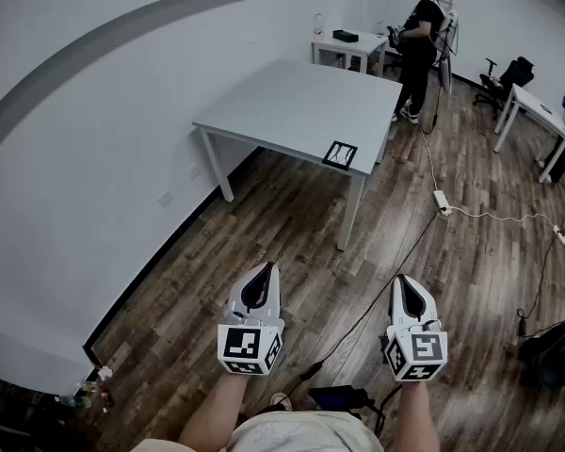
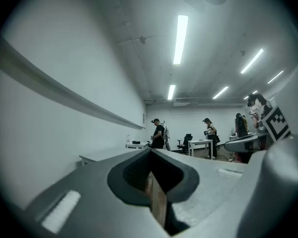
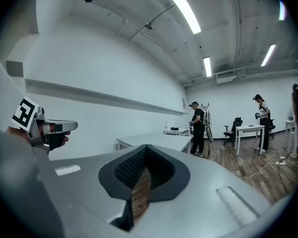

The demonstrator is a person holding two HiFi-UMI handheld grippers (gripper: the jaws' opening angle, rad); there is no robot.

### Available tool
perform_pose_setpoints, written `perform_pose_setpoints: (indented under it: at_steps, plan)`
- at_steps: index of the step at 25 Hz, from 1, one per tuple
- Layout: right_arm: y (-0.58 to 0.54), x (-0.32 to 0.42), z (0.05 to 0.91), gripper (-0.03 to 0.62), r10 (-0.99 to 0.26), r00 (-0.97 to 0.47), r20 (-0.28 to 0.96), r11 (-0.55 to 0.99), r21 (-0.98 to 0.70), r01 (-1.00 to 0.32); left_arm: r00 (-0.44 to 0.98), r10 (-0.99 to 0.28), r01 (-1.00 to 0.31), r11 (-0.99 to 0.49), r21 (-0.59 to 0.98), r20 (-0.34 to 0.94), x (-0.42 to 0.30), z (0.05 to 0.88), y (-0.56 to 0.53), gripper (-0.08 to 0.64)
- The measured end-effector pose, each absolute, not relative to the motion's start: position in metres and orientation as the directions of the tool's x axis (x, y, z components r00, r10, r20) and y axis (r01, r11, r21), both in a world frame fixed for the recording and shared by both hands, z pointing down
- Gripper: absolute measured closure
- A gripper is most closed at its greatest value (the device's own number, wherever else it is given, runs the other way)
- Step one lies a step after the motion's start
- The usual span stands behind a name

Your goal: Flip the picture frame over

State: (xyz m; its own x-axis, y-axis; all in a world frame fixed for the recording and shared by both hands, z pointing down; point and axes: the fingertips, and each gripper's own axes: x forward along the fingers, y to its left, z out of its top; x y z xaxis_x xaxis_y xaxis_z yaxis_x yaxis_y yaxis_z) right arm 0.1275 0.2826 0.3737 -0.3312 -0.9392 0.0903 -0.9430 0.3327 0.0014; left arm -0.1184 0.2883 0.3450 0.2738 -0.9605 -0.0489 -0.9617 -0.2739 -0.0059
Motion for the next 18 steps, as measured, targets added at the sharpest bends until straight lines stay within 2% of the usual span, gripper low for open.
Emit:
perform_pose_setpoints:
  at_steps: [18]
  plan:
    - [0.281,0.141,0.376,0.568,-0.932,-0.354,0.076,0.354,-0.022,-0.935,0.279,-0.96,-0.96,-0.278,-0.017,-0.04,-0.096,0.346,0.288,0.56]
